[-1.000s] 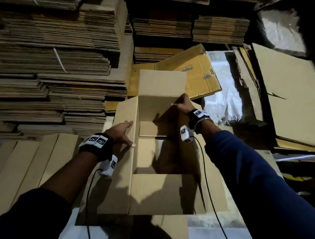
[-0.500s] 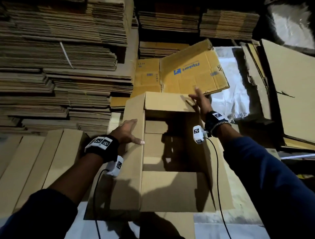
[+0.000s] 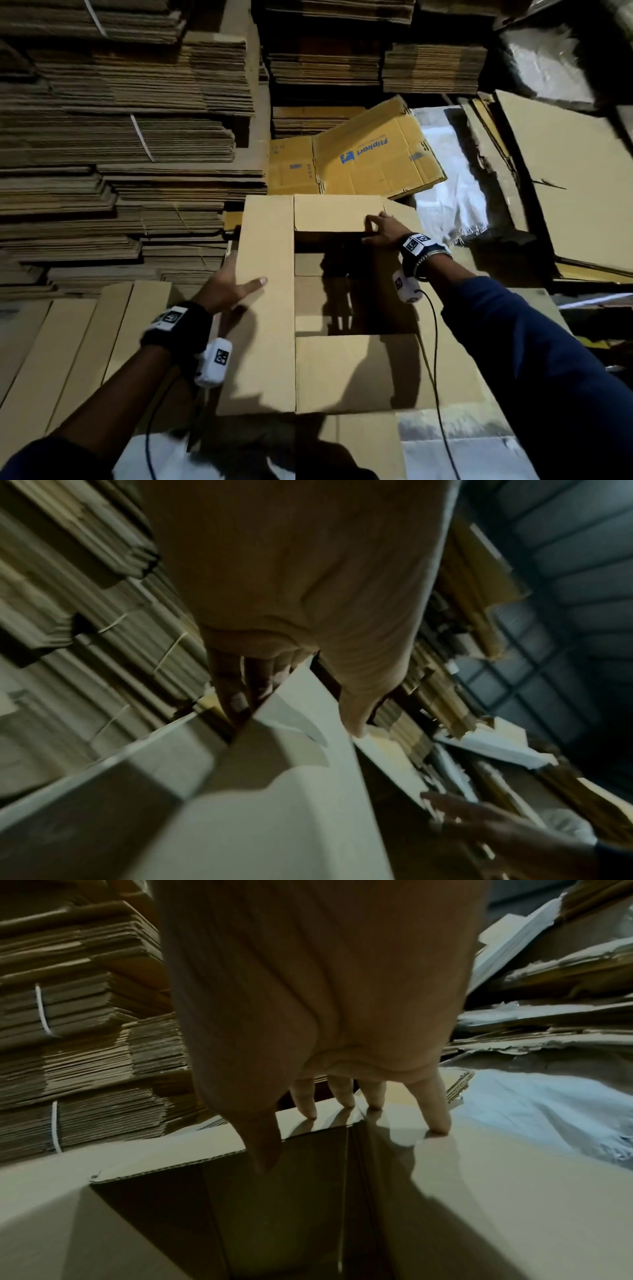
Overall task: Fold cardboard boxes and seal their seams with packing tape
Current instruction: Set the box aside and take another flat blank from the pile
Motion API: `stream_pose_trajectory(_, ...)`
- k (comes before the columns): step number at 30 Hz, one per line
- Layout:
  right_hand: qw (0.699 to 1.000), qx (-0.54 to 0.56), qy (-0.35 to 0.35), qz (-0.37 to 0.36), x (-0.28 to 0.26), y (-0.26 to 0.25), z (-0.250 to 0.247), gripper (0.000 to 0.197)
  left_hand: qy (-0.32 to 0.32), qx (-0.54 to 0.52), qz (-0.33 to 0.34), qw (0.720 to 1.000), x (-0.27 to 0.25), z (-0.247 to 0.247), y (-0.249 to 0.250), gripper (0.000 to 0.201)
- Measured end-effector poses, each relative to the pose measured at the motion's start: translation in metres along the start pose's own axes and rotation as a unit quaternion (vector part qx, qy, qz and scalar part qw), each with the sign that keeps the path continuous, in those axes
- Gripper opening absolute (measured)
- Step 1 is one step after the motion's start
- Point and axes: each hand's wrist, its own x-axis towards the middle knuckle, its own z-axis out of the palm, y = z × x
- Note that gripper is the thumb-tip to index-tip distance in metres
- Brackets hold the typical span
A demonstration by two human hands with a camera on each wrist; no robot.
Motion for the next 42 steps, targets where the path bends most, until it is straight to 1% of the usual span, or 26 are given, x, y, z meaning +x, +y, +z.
stream_pose_trajectory(1,1.000,0.012,0.002,0.000,-0.007,0.001,-0.001,0.057,0.009,-0.011,0.008,1.000,-0.004,-0.011,0.009,0.106)
stream_pose_trajectory(2,1.000,0.024,0.006,0.001,-0.016,0.003,-0.002,0.059,0.009,-0.025,0.014,1.000,-0.008,-0.020,0.019,0.117)
stream_pose_trajectory(3,0.999,0.038,0.010,0.005,-0.028,0.004,-0.002,0.065,-0.001,-0.040,0.024,0.999,-0.014,-0.027,0.031,0.127)
stream_pose_trajectory(4,0.998,0.058,0.012,0.015,-0.041,0.006,-0.001,0.070,-0.018,-0.054,0.036,0.998,-0.021,-0.030,0.045,0.130)
stream_pose_trajectory(6,0.996,0.081,0.021,0.023,-0.067,0.011,0.002,0.076,-0.055,-0.075,0.082,0.992,-0.034,-0.023,0.072,0.115)
stream_pose_trajectory(9,0.994,0.095,0.040,0.025,-0.109,0.013,0.009,0.076,-0.096,-0.067,0.143,0.983,-0.063,0.015,0.101,0.091)
stream_pose_trajectory(11,0.991,0.119,0.049,0.046,-0.138,0.019,0.018,0.073,-0.124,-0.051,0.165,0.977,-0.070,0.048,0.097,0.087)
stream_pose_trajectory(12,0.988,0.128,0.054,0.060,-0.154,0.022,0.025,0.071,-0.127,-0.016,0.177,0.976,-0.071,0.064,0.092,0.086)
stream_pose_trajectory(14,0.985,0.135,0.061,0.092,-0.182,0.033,0.040,0.066,-0.123,0.082,0.205,0.968,-0.069,0.092,0.074,0.085)
stream_pose_trajectory(17,0.976,0.141,0.082,0.141,-0.217,0.046,0.064,0.066,-0.110,0.247,0.239,0.933,-0.068,0.128,0.043,0.084)
stream_pose_trajectory(19,0.965,0.168,0.098,0.178,-0.234,0.058,0.077,0.083,-0.100,0.287,0.248,0.920,-0.064,0.141,0.027,0.083)
stream_pose_trajectory(20,0.959,0.181,0.106,0.190,-0.241,0.065,0.080,0.097,-0.091,0.282,0.246,0.923,-0.063,0.144,0.023,0.083)
stream_pose_trajectory(21,0.953,0.191,0.112,0.205,-0.246,0.072,0.082,0.106,-0.084,0.271,0.244,0.927,-0.063,0.146,0.021,0.082)
stream_pose_trajectory(22,0.947,0.201,0.114,0.223,-0.250,0.078,0.081,0.105,-0.081,0.258,0.241,0.932,-0.064,0.147,0.021,0.082)
stream_pose_trajectory(23,0.941,0.209,0.108,0.244,-0.253,0.084,0.079,0.099,-0.083,0.243,0.237,0.937,-0.066,0.147,0.020,0.082)
stream_pose_trajectory(25,0.938,0.216,0.095,0.253,-0.260,0.091,0.070,0.090,-0.089,0.207,0.231,0.947,-0.069,0.149,0.019,0.082)
stream_pose_trajectory(27,0.941,0.216,0.105,0.240,-0.267,0.100,0.053,0.083,-0.083,0.189,0.235,0.950,-0.069,0.150,0.016,0.084)
stream_pose_trajectory(29,0.939,0.235,0.139,0.210,-0.278,0.103,0.032,0.074,-0.079,0.187,0.240,0.949,-0.070,0.152,0.015,0.088)
stream_pose_trajectory(30,0.932,0.265,0.156,0.191,-0.284,0.099,0.021,0.063,-0.079,0.186,0.239,0.950,-0.070,0.152,0.014,0.089)
stream_pose_trajectory(31,0.916,0.324,0.169,0.167,-0.292,0.091,0.010,0.050,-0.078,0.182,0.239,0.951,-0.071,0.153,0.014,0.090)
stream_pose_trajectory(33,0.877,0.446,0.140,0.115,-0.311,0.068,-0.007,0.032,-0.075,0.168,0.240,0.953,-0.073,0.153,0.015,0.090)
stream_pose_trajectory(34,0.872,0.469,0.108,0.093,-0.320,0.055,-0.013,0.030,-0.073,0.165,0.241,0.954,-0.073,0.154,0.016,0.090)
stream_pose_trajectory(36,0.881,0.466,0.036,0.066,-0.325,0.038,-0.011,0.028,-0.070,0.166,0.241,0.954,-0.074,0.154,0.018,0.089)
stream_pose_trajectory(38,0.911,0.406,-0.005,0.068,-0.318,0.028,0.007,0.028,-0.070,0.173,0.239,0.953,-0.075,0.156,0.019,0.089)
stream_pose_trajectory(39,0.929,0.362,-0.014,0.070,-0.312,0.026,0.019,0.034,-0.071,0.175,0.237,0.953,-0.076,0.157,0.020,0.089)
stream_pose_trajectory(42,0.971,0.232,-0.036,0.052,-0.296,0.021,0.054,0.083,-0.077,0.178,0.229,0.954,-0.078,0.159,0.020,0.090)
